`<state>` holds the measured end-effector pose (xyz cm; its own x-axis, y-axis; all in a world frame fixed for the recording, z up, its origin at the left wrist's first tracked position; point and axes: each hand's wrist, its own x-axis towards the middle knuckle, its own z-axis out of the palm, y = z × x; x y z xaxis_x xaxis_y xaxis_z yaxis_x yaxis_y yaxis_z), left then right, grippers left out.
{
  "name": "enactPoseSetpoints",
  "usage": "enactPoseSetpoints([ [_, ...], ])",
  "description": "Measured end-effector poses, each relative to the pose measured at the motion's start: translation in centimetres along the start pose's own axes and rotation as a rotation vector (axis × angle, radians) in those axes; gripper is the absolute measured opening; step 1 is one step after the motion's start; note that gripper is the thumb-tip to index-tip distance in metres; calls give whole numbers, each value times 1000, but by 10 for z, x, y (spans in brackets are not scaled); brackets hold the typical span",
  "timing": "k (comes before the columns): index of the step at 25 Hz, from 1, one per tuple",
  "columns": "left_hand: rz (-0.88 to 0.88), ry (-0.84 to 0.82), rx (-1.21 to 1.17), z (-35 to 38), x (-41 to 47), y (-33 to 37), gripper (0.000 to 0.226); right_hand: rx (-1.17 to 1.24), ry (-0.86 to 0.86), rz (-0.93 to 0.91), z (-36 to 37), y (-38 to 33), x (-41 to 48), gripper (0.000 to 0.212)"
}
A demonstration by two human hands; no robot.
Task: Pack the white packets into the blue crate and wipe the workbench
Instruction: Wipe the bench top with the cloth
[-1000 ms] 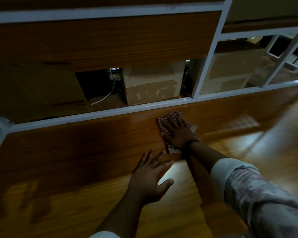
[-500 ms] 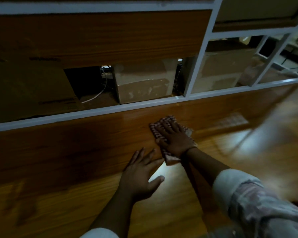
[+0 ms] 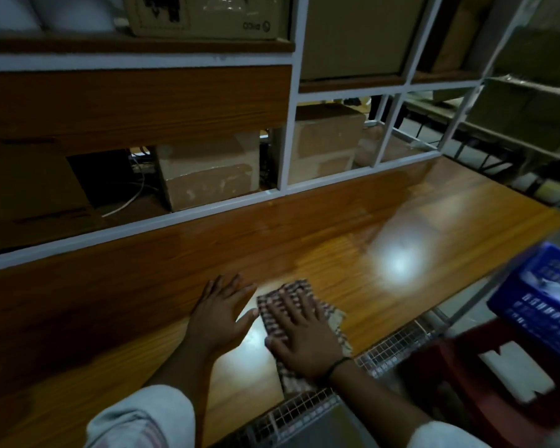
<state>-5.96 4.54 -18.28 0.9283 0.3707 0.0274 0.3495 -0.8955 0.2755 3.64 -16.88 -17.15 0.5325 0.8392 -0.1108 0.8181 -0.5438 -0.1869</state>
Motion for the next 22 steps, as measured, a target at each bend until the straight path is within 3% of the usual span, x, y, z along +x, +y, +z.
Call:
enactPoseSetpoints([
  [2,-5,-5,15,-1,2,6,67,-29,26,19,-10,33,-8,73],
  [7,5,-65,35,-2,37,37,65,-5,79,525,-37,151,14,84],
  [9,13,-96,24,2,64,54,67,-2,68,446,-32,138,24,80],
  [13,41,-136,16,18,125,82,71,-33,37,76,-33,153,11,74],
  [16,42,-173,-6,27,164,97,72,-32,63,289,-43,225,25,79],
  [19,-44,-73,-89,40,175,109,70,27,92,549,-49,262,65,80],
  [21,-87,-7,-108,46,174,114,68,35,75,494,-50,248,97,79],
  [22,-98,0,-117,46,173,115,67,24,53,377,-50,234,108,78],
])
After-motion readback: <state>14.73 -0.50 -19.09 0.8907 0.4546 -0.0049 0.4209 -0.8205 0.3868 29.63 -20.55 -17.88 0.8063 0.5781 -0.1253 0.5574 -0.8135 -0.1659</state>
